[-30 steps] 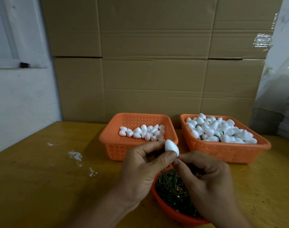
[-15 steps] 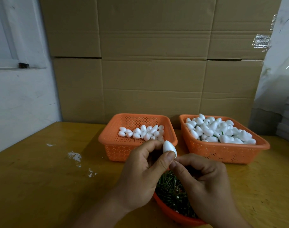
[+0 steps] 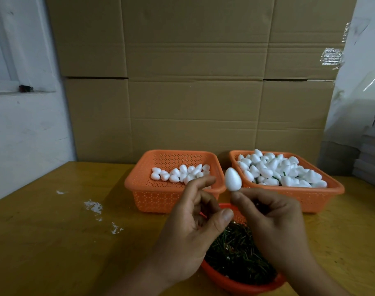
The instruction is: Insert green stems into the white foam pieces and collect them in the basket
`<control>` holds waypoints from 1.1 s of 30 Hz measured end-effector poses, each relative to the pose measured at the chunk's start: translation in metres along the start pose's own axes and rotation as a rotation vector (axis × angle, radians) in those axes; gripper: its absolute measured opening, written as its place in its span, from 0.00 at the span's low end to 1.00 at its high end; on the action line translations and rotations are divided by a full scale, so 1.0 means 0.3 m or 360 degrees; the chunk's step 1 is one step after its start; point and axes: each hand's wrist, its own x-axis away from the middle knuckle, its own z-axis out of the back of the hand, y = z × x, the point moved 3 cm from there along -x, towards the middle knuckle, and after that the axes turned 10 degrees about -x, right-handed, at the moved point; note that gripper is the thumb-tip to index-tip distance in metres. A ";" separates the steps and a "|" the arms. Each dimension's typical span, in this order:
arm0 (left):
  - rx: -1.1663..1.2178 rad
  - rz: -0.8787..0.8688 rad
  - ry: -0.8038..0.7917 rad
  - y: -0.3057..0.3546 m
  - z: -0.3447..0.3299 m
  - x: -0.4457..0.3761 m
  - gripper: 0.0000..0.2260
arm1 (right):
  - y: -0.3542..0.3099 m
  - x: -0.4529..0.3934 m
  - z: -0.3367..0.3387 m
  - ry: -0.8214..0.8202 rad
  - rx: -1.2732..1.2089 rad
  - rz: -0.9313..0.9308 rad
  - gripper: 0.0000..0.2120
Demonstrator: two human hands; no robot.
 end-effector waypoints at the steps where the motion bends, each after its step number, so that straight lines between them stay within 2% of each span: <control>1: -0.0103 -0.0006 0.0001 -0.004 -0.006 0.006 0.22 | 0.010 -0.024 0.019 0.0050 0.0085 -0.0027 0.06; 3: -0.0290 -0.0039 -0.0008 -0.006 -0.015 0.016 0.20 | 0.046 -0.077 0.066 0.0143 0.0284 -0.0101 0.09; 7: -0.0605 -0.0093 -0.0044 -0.016 -0.028 0.029 0.16 | 0.129 -0.198 0.166 0.0313 0.0628 -0.0242 0.06; 15: -0.0788 -0.0204 0.0002 -0.026 -0.040 0.032 0.16 | 0.283 -0.392 0.315 0.0371 0.1205 -0.0536 0.21; 23: -0.0885 -0.0239 -0.0024 -0.035 -0.045 0.031 0.16 | 0.326 -0.443 0.294 0.0353 0.1401 -0.0861 0.12; 27: -0.0914 -0.0247 -0.0024 -0.037 -0.047 0.035 0.17 | 0.305 -0.446 0.282 0.0345 0.1444 -0.0933 0.14; 30: -0.0908 -0.0266 -0.0026 -0.031 -0.047 0.035 0.17 | 0.281 -0.442 0.277 0.0232 0.1483 -0.1050 0.16; 33: -0.0896 -0.0262 -0.0037 -0.026 -0.049 0.037 0.17 | 0.240 -0.427 0.262 0.0122 0.1550 -0.1094 0.12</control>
